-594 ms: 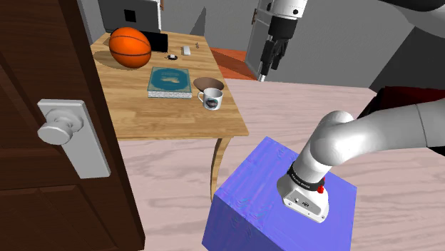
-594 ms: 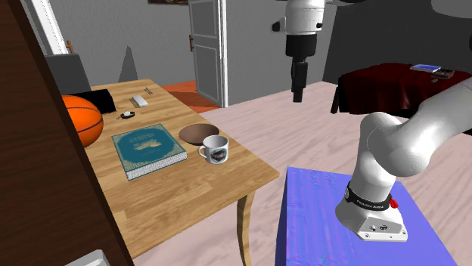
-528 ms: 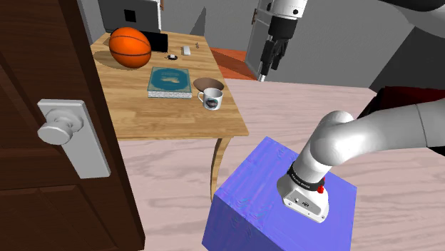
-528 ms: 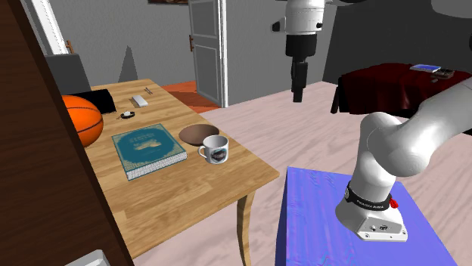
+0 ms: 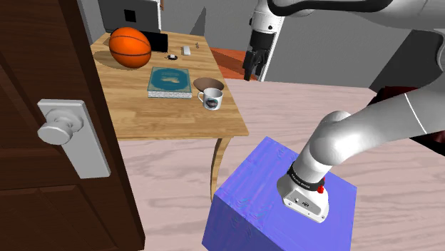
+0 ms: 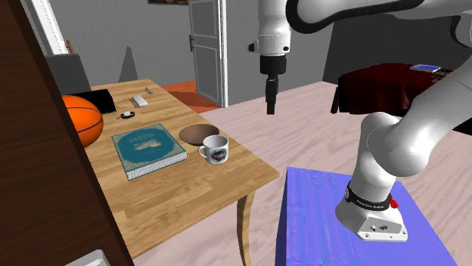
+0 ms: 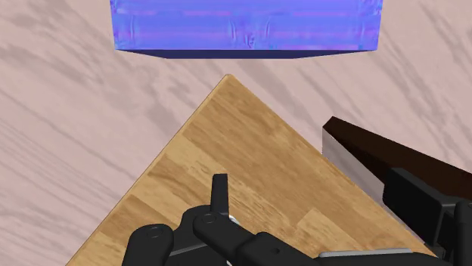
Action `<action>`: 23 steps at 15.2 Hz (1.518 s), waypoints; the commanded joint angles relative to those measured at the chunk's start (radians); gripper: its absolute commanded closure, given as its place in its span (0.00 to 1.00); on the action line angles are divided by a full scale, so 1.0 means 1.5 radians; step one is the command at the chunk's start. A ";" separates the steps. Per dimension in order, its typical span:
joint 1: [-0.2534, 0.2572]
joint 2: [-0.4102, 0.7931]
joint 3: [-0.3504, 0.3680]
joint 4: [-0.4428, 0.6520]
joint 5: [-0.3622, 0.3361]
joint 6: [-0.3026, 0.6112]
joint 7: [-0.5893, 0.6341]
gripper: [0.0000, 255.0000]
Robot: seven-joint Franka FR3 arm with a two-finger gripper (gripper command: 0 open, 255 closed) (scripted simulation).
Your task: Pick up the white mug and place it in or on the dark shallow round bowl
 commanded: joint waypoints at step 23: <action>-0.040 0.536 -0.079 0.241 0.054 0.282 -0.101 0.00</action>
